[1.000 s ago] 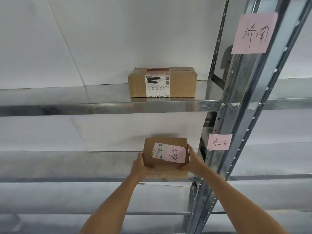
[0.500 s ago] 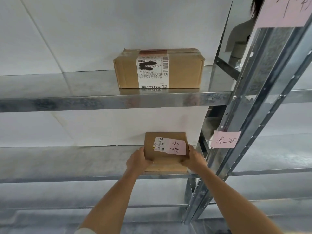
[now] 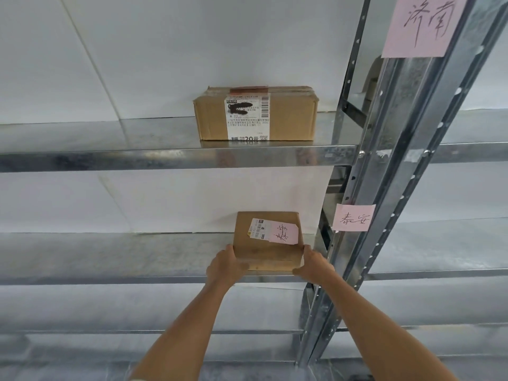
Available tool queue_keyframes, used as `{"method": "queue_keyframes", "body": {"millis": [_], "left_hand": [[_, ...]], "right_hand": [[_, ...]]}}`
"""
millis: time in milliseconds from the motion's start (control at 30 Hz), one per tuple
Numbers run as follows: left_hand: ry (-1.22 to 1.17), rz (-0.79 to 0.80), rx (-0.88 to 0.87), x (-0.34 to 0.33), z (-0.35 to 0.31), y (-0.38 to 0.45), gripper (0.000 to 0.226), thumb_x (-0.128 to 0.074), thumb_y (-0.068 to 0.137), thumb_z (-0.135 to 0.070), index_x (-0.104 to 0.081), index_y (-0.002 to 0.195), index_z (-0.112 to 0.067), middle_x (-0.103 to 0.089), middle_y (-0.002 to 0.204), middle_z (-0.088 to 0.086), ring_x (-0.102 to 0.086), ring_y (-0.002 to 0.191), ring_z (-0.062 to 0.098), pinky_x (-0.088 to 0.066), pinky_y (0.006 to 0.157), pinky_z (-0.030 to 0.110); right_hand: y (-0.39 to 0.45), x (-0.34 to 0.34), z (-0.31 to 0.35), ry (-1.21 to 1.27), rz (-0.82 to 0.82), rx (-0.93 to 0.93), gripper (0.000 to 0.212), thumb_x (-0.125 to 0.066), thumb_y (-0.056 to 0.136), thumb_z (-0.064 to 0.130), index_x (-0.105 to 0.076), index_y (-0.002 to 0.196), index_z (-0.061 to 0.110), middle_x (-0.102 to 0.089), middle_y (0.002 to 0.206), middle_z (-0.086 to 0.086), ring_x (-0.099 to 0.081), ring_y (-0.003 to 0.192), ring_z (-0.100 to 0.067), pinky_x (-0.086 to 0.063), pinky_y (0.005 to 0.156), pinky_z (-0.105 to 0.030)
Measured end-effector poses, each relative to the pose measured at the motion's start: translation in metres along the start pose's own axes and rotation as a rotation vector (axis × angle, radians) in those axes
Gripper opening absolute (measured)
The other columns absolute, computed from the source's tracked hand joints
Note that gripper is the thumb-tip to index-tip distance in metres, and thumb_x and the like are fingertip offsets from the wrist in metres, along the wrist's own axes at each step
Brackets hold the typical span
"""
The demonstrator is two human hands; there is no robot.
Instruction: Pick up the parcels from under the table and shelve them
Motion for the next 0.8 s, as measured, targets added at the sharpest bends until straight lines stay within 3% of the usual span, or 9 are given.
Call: {"method": "queue_keyframes", "body": {"millis": [167, 267, 400, 633, 800], "left_hand": [[0.004, 0.029, -0.076, 0.010, -0.001, -0.034, 0.064, -0.064, 0.080, -0.040, -0.041, 0.135, -0.017, -0.059, 0.127, 0.004, -0.059, 0.112, 0.026, -0.051, 0.091, 0.038], [-0.037, 0.034, -0.121, 0.021, -0.007, -0.056, 0.073, -0.063, 0.080, -0.038, -0.034, 0.145, -0.019, -0.054, 0.138, 0.003, -0.055, 0.122, 0.026, -0.049, 0.097, 0.038], [-0.106, 0.021, -0.162, 0.037, -0.015, -0.093, 0.077, -0.064, 0.080, -0.039, -0.031, 0.147, -0.020, -0.049, 0.143, 0.003, -0.051, 0.128, 0.025, -0.045, 0.103, 0.039], [-0.107, 0.000, -0.235, 0.058, 0.001, -0.177, 0.072, -0.066, 0.075, -0.034, -0.039, 0.141, -0.027, -0.061, 0.126, -0.001, -0.059, 0.113, 0.024, -0.052, 0.094, 0.040], [-0.056, -0.017, -0.251, 0.070, 0.030, -0.233, 0.073, -0.064, 0.082, -0.035, -0.031, 0.146, -0.023, -0.051, 0.138, 0.003, -0.051, 0.125, 0.025, -0.045, 0.095, 0.035]], "right_hand": [[-0.039, 0.007, 0.011, -0.004, -0.055, 0.073, 0.069, -0.065, 0.085, 0.025, -0.027, 0.142, 0.013, -0.055, 0.123, -0.010, -0.057, 0.099, -0.022, -0.049, 0.076, -0.029], [-0.067, 0.010, 0.021, 0.000, -0.088, 0.121, 0.073, -0.065, 0.084, 0.024, -0.024, 0.145, 0.021, -0.057, 0.120, -0.009, -0.056, 0.093, -0.020, -0.051, 0.074, -0.028], [-0.108, 0.013, 0.029, -0.029, -0.154, 0.138, 0.075, -0.063, 0.084, 0.025, -0.020, 0.146, 0.026, -0.052, 0.128, -0.009, -0.057, 0.107, -0.025, -0.052, 0.080, -0.031], [-0.191, 0.006, 0.038, -0.014, -0.227, 0.131, 0.078, -0.065, 0.083, 0.027, -0.018, 0.146, 0.026, -0.051, 0.130, -0.009, -0.059, 0.103, -0.024, -0.054, 0.078, -0.031], [-0.254, -0.008, 0.046, -0.012, -0.264, 0.145, 0.081, -0.066, 0.081, 0.031, -0.019, 0.147, 0.025, -0.046, 0.139, -0.009, -0.056, 0.115, -0.028, -0.054, 0.090, -0.038]]}}
Point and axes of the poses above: each hand's wrist, its own y-axis towards the middle knuckle, its own x-axis out of the back of the hand, z = x × y, the point moved 6 cm from there along y, towards the middle knuckle
